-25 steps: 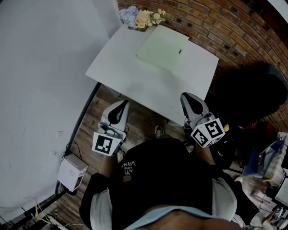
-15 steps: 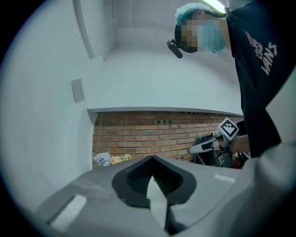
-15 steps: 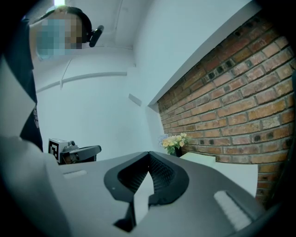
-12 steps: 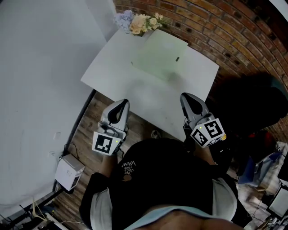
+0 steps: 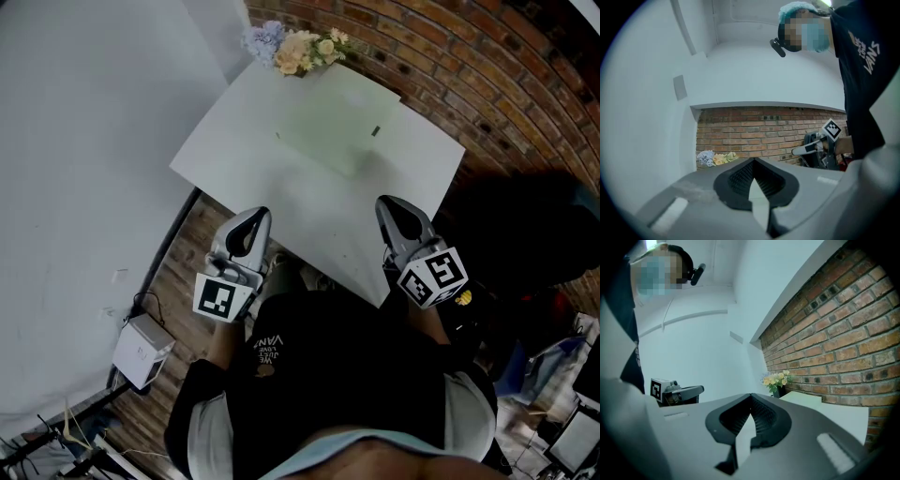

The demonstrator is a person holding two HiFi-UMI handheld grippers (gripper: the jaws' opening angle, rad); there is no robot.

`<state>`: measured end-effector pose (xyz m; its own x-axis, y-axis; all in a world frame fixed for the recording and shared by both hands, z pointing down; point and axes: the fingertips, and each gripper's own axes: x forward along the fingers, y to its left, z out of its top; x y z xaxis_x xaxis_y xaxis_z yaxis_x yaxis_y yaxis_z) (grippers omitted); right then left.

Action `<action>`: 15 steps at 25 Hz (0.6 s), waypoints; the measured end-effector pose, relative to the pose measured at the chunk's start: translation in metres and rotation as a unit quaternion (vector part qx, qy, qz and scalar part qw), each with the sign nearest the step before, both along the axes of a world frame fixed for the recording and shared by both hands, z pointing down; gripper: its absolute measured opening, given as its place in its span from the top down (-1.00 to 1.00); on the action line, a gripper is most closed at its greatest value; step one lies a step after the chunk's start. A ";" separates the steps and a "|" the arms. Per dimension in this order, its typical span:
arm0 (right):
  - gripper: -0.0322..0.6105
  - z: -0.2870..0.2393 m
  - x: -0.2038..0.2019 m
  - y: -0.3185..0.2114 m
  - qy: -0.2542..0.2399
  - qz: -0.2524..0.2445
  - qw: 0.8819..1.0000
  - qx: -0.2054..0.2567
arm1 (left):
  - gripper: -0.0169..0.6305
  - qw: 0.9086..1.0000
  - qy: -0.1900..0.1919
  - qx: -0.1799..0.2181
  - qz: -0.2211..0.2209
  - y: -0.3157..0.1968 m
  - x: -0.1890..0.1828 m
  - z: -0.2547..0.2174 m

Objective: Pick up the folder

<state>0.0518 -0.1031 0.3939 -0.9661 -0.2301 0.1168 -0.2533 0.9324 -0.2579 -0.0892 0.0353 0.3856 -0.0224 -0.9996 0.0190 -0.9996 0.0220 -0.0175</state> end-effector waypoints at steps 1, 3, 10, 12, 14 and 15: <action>0.90 0.001 -0.003 -0.002 0.001 0.001 1.000 0.000 | 0.95 1.000 0.001 -0.001 0.000 -0.002 -0.004 0.000; 0.90 0.001 -0.009 -0.006 0.002 0.005 1.000 0.001 | 0.95 1.000 0.003 0.000 0.003 -0.008 -0.012 0.001; 0.90 0.001 -0.024 -0.018 0.003 0.050 0.999 -0.004 | 0.95 0.999 0.002 -0.003 0.042 -0.038 -0.043 0.000; 0.90 0.000 -0.028 -0.022 0.004 0.064 0.998 -0.004 | 0.95 0.999 0.001 0.000 0.054 -0.048 -0.052 -0.003; 0.90 0.000 -0.032 -0.027 0.004 0.080 0.997 -0.004 | 0.95 0.998 0.002 0.000 0.068 -0.058 -0.059 -0.005; 0.90 -0.001 -0.034 -0.029 0.003 0.088 0.996 -0.005 | 0.95 0.997 0.002 -0.001 0.076 -0.063 -0.062 -0.006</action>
<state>0.0182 -0.1321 0.3931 -0.9104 -0.3940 0.1258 -0.4136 0.8714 -0.2640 -0.1510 -0.0273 0.3799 0.1294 -0.9914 0.0216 -0.9915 -0.1297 -0.0142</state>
